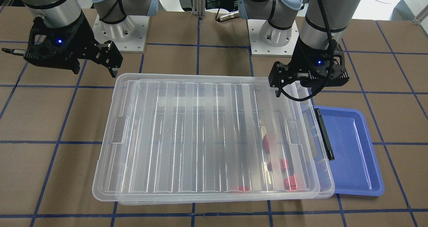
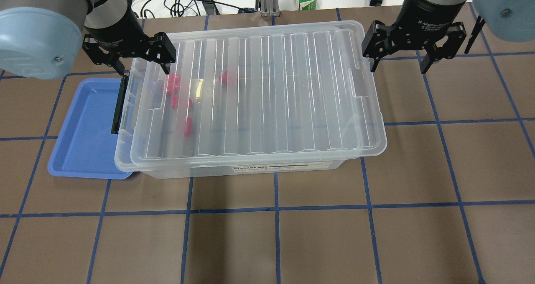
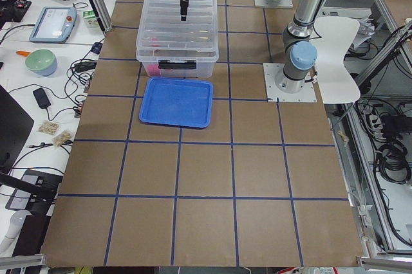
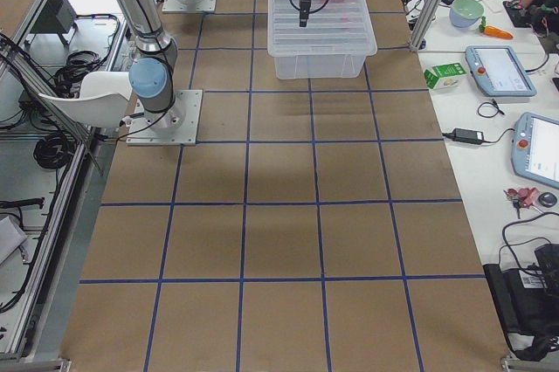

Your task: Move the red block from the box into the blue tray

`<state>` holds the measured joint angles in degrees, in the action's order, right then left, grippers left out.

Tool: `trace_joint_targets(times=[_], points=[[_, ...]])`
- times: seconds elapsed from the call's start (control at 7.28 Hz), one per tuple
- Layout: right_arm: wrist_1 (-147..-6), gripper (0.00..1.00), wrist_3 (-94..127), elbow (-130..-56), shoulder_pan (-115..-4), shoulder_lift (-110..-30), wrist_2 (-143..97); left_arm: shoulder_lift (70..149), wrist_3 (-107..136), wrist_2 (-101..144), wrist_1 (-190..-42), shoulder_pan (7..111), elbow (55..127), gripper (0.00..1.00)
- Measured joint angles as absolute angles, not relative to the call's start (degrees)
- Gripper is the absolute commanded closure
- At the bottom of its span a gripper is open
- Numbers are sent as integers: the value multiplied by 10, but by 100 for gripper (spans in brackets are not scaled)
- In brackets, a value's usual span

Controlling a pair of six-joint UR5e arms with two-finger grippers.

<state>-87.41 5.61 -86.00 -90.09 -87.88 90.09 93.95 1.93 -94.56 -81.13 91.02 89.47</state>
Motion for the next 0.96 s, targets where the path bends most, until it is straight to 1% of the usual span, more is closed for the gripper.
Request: trace_joint_targets(times=[0.55, 0.96], points=[[-871, 0, 55, -860, -899, -877, 902, 940, 19, -946, -811, 910, 895, 0], [-875, 0, 55, -871, -898, -851, 902, 940, 19, -946, -811, 910, 895, 0]])
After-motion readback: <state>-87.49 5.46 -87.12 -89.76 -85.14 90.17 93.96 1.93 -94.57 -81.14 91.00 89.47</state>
